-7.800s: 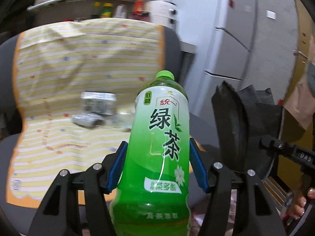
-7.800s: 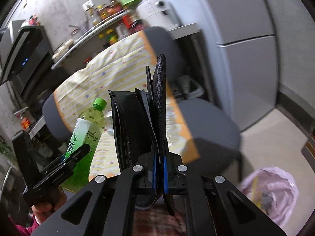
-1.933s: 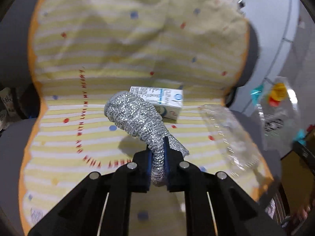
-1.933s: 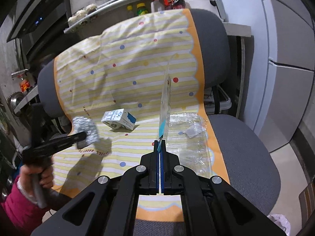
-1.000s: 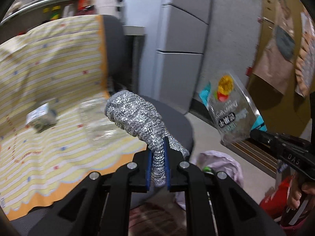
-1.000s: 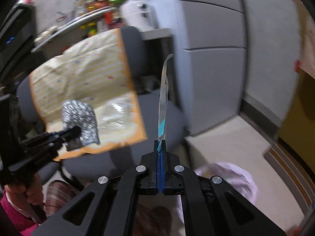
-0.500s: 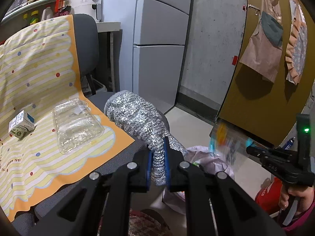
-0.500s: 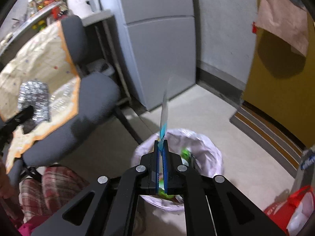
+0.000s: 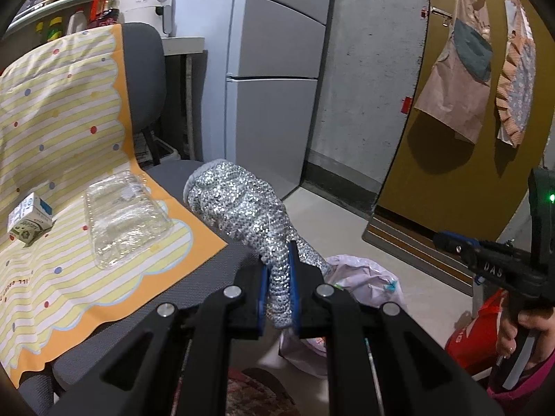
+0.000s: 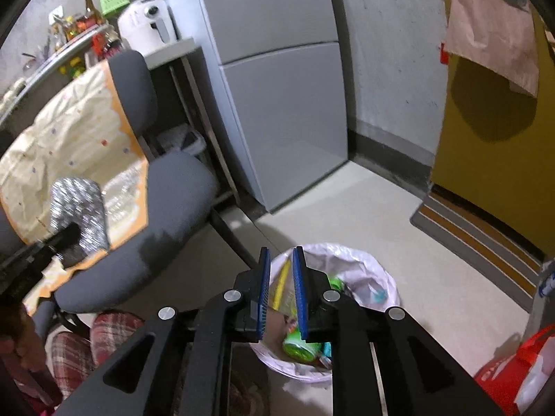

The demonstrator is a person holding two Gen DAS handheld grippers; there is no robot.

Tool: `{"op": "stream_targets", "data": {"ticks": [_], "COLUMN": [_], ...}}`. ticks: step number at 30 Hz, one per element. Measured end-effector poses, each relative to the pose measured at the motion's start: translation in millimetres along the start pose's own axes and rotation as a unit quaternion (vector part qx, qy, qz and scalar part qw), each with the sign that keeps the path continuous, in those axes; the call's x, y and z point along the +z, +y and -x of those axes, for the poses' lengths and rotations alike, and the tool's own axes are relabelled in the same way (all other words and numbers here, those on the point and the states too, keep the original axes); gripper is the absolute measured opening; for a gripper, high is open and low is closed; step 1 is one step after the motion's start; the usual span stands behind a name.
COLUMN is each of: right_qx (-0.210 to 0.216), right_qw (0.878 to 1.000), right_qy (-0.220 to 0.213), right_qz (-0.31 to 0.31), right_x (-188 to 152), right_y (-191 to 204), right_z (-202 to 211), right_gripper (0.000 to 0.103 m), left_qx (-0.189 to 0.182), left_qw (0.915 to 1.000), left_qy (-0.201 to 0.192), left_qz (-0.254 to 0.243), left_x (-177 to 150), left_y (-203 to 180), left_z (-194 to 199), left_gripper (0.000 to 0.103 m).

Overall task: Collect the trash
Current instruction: 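Carry both items to the pink bin and open the right gripper over it, then open the left gripper to drop the silver scrubber into the bin, then move both open grippers back over the chair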

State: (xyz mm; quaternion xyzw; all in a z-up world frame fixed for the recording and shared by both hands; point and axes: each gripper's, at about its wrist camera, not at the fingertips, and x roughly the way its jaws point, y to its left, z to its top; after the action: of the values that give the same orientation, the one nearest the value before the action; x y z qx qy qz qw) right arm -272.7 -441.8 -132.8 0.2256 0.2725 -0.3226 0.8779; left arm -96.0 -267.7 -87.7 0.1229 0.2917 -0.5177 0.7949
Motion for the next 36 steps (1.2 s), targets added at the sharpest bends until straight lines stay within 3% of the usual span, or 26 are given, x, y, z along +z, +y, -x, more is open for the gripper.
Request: {"op": "stream_targets", "data": {"ticks": [9,19,26,30,36], "right_qx": [0.031,0.009,0.001,0.003,0.013], "right_qw": [0.998,0.995,0.993,0.994,0.995], "right_qy": [-0.051,-0.079,-0.082,-0.076,-0.078], "right_qz": [-0.012,-0.059,-0.083,-0.081,-0.068], "right_x": [14.4,20.0,19.1,18.5,22.8], "right_y": [-5.0,-50.7,-70.8,-70.6,-54.0], "right_z": [12.4,21.3,20.0,17.3,19.9], "right_gripper": [0.015,0.018,0.018,0.018,0.018], "left_qx": [-0.043,-0.119,-0.126,-0.114,-0.079], "left_qw": [0.9984,0.9866,0.9825,0.9832,0.9901], "left_qy": [-0.003,0.026,0.066,0.082,0.072], "left_qz": [-0.037,-0.109,-0.120,-0.116,-0.091], "left_x": [2.6,7.1,6.9,2.8,3.7], "left_y": [-32.6,-108.2,-124.9,-119.4,-87.8], "left_z": [-18.3,-63.9,-99.2,-107.9,-93.9], "left_gripper": [0.009,0.011,0.044,0.045,0.048]}}
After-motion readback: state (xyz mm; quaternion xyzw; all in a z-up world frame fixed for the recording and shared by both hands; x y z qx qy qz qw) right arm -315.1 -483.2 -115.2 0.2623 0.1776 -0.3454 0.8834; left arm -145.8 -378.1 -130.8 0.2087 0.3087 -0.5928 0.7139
